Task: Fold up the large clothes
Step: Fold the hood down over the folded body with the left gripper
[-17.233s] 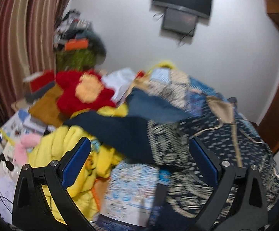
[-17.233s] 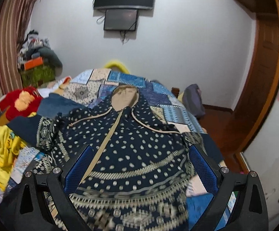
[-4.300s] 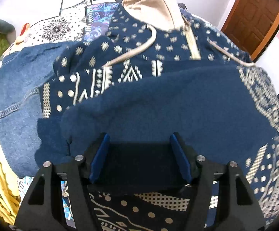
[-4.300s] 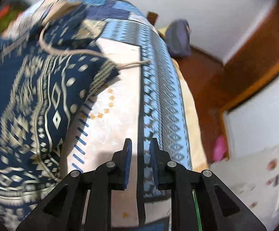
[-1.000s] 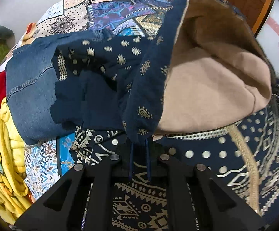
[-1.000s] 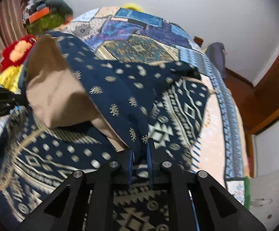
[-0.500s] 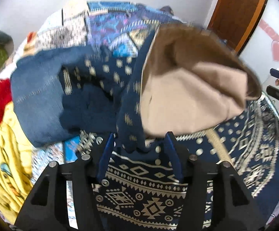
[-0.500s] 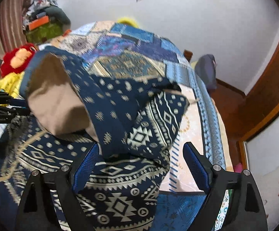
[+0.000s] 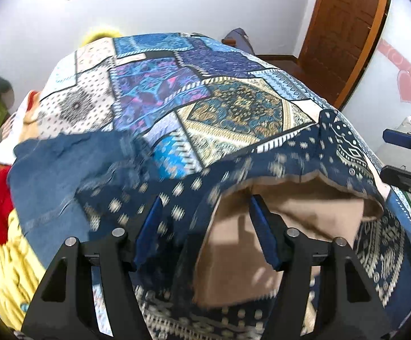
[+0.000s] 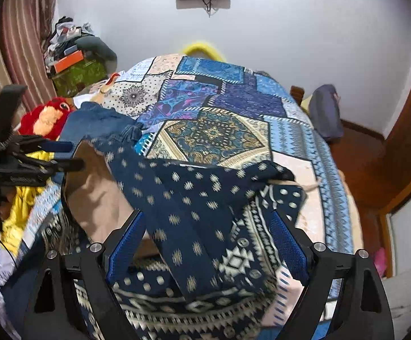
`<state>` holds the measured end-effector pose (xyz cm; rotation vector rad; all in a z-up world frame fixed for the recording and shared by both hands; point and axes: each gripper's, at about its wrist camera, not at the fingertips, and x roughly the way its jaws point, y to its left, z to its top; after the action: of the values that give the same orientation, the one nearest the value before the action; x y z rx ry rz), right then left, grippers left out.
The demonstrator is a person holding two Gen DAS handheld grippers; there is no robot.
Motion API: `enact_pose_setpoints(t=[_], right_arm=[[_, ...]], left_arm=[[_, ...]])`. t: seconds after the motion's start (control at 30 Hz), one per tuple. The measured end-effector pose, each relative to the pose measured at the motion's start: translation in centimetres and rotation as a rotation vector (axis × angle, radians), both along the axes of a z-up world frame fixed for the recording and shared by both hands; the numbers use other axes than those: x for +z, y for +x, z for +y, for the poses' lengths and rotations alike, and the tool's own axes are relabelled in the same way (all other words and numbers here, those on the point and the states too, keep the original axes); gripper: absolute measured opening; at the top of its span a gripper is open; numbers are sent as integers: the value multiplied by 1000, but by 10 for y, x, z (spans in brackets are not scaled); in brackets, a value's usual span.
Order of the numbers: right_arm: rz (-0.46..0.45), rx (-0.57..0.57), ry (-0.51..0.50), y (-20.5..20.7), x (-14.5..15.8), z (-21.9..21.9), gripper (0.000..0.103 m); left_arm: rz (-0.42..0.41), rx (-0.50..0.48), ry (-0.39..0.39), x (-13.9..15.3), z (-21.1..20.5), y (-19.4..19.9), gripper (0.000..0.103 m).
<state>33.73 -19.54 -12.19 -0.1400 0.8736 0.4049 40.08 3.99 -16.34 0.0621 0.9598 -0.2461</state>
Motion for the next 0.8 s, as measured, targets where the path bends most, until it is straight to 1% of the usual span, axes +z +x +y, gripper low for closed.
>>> enact_pose_setpoints(t=[0.03, 0.07, 0.1, 0.13, 0.17, 0.2, 0.33, 0.47, 0.57, 0.67, 0.8], right_arm=[[8, -4, 7, 5, -2, 1, 87], [15, -7, 15, 9, -3, 2, 88], [19, -12, 21, 12, -5, 2, 87], [26, -20, 27, 16, -7, 1, 87], [32, -26, 31, 18, -8, 0, 87], [39, -35, 37, 20, -10, -2, 87], [84, -84, 81, 23, -14, -15, 87], [123, -142, 174, 13, -8, -35, 87], [138, -160, 216, 1, 1, -44, 87], [124, -155, 213, -16, 12, -44, 87], [97, -109, 177, -42, 26, -30, 87]], left_arm=[[-2, -12, -5, -1, -4, 5, 48], [-4, -29, -12, -1, -9, 9, 38], [-8, -41, -16, 0, -15, 12, 30], [-15, -52, -19, 1, -18, 14, 25], [-23, -68, -26, 2, -21, 15, 14], [-26, -87, -37, 5, -25, 13, 6], [-47, -174, -85, 18, -40, -10, 5], [-52, -249, -116, 30, -52, -52, 5], [-41, -294, -109, 31, -60, -84, 5], [-24, -339, -76, 24, -67, -121, 5], [6, -374, -60, 11, -71, -159, 5]])
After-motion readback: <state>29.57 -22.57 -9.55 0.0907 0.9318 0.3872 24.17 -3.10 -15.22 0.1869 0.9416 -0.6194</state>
